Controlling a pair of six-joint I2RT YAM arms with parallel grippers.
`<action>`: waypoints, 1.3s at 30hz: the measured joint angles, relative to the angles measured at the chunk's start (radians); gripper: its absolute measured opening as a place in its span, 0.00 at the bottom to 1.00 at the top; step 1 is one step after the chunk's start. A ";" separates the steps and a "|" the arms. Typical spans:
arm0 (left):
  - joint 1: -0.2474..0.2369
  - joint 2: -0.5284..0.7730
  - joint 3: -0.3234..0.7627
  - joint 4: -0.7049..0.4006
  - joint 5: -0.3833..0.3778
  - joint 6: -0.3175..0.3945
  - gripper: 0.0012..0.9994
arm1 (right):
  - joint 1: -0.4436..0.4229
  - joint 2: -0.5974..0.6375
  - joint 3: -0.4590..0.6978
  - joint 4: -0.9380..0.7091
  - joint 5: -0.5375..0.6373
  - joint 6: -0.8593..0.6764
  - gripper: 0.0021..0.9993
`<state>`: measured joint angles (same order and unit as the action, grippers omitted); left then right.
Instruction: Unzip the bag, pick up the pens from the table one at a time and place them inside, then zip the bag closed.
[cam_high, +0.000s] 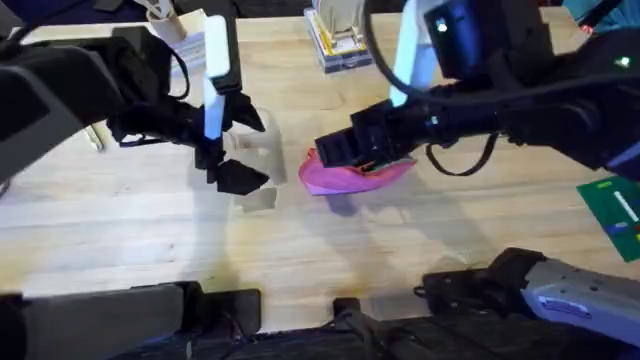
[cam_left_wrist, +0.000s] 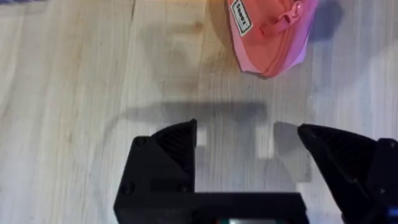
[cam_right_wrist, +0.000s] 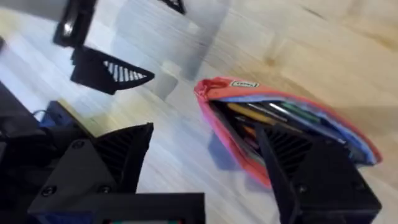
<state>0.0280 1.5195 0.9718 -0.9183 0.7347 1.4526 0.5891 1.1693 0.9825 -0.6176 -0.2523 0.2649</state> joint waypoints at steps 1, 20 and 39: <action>0.000 0.014 0.000 0.002 0.002 0.001 0.99 | 0.016 0.007 0.016 -0.007 0.015 -0.013 1.00; 0.000 0.117 0.000 0.035 0.059 0.011 0.99 | 0.185 0.286 0.077 0.148 0.149 -0.147 1.00; 0.000 0.117 0.000 0.035 0.059 0.011 0.99 | 0.185 0.356 0.077 0.147 0.156 -0.149 0.24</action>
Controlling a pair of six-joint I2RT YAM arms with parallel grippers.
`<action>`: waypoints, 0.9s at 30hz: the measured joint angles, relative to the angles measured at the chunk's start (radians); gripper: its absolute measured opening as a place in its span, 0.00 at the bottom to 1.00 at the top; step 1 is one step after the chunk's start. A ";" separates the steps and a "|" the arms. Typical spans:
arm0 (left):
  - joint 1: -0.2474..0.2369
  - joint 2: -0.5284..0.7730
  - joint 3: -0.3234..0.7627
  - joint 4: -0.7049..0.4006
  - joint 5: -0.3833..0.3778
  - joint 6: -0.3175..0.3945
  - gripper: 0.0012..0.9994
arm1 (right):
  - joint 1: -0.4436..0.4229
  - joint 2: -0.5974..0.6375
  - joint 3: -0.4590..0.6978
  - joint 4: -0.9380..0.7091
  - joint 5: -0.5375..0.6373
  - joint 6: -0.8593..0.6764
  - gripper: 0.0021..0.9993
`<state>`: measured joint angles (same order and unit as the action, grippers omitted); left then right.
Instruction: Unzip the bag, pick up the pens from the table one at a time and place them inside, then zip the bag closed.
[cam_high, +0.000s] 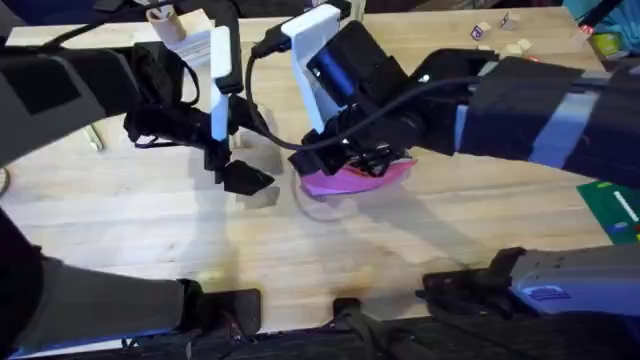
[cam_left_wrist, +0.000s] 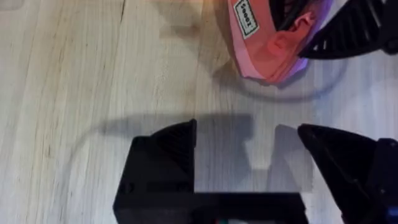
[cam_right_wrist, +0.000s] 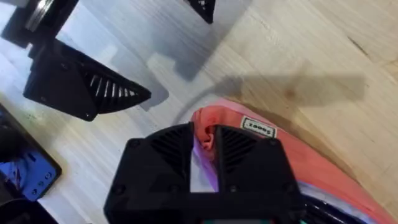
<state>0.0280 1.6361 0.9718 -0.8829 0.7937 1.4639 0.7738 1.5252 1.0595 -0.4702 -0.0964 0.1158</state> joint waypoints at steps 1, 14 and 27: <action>0.000 0.000 0.000 0.000 0.000 0.000 0.99 | 0.000 0.000 0.000 0.000 0.000 0.003 0.22; 0.000 0.000 0.000 0.000 0.000 0.000 0.99 | 0.000 0.000 0.005 -0.001 0.000 0.011 0.03; 0.000 0.000 0.000 -0.001 0.105 0.000 0.99 | 0.000 -0.005 0.058 -0.017 0.055 0.011 0.03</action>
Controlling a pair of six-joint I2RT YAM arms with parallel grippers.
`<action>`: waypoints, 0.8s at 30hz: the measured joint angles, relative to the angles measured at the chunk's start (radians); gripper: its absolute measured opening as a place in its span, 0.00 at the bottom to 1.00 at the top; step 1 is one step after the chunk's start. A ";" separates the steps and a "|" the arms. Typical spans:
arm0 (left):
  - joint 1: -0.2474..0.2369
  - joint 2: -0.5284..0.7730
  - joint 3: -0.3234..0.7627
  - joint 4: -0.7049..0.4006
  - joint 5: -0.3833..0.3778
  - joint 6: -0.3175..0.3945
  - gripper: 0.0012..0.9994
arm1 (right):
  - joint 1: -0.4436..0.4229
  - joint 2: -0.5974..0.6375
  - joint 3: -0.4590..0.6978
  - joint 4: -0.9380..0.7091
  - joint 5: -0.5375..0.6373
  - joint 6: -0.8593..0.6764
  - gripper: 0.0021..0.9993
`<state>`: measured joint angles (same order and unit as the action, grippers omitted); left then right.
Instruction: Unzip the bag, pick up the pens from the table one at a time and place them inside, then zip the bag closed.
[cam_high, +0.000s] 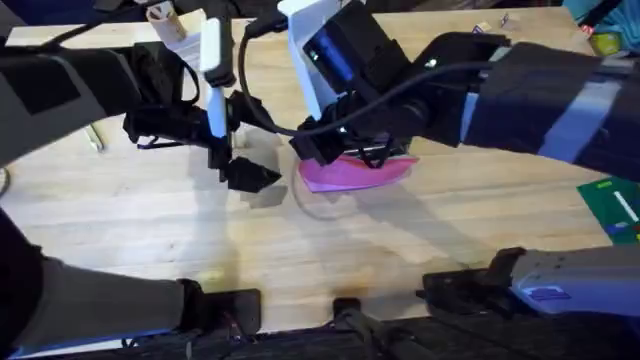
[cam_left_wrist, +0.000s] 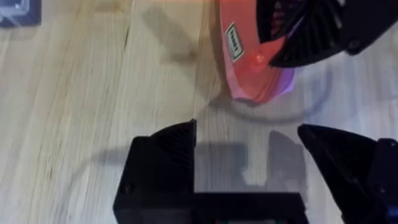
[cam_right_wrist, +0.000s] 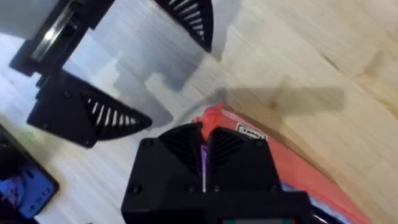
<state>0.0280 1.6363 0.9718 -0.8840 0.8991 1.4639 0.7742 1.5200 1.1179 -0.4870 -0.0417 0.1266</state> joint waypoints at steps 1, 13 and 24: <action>0.000 0.000 0.000 -0.003 0.021 0.000 0.99 | 0.000 -0.004 0.000 0.000 0.008 0.000 0.03; -0.001 0.000 0.000 -0.040 0.160 0.000 0.99 | 0.000 -0.027 0.008 0.008 0.080 0.026 0.03; -0.128 0.075 0.004 0.003 0.199 0.000 1.00 | 0.000 -0.027 0.008 0.008 0.083 0.046 0.03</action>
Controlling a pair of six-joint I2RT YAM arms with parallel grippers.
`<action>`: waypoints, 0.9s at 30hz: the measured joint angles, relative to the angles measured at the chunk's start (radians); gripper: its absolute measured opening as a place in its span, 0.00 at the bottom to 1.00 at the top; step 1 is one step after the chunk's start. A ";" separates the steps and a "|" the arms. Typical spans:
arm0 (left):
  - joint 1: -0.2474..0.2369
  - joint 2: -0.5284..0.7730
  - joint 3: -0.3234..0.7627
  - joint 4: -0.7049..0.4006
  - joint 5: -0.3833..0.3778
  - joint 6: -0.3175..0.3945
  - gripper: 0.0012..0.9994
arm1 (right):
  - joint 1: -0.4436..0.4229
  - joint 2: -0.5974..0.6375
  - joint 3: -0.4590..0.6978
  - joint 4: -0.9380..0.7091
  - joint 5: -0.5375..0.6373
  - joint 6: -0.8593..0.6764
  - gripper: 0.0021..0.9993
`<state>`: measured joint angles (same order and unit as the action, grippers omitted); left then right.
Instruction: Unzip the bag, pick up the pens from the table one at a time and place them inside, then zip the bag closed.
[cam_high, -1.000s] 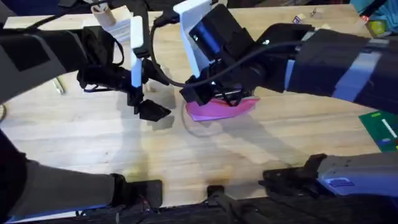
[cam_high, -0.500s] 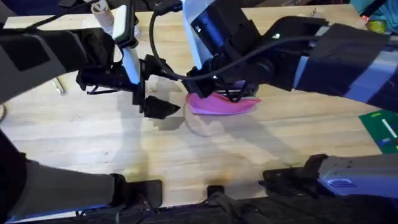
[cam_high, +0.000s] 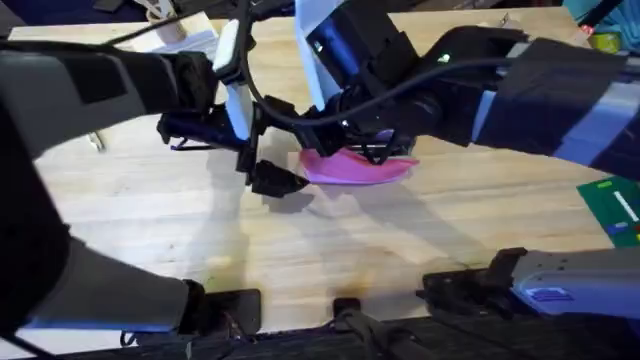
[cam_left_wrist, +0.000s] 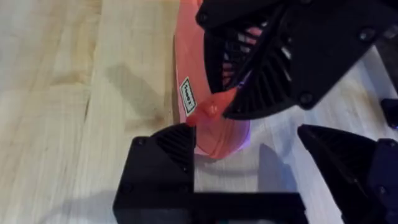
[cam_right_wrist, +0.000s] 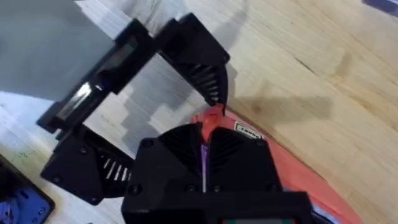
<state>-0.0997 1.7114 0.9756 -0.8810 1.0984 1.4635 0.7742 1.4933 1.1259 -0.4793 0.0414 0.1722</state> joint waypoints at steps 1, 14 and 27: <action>-0.003 0.012 0.000 0.004 0.005 0.000 1.00 | 0.000 0.000 0.000 0.000 0.000 0.002 0.03; -0.006 0.051 0.000 0.093 0.087 -0.001 0.17 | 0.000 0.000 0.000 0.000 -0.001 0.008 0.03; -0.007 0.051 0.000 0.098 0.095 0.001 0.04 | 0.004 0.000 0.008 -0.042 0.099 0.015 0.03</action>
<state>-0.1070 1.7626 0.9760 -0.7830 1.1934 1.4643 0.7784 1.4933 1.1336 -0.5210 0.1403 0.1871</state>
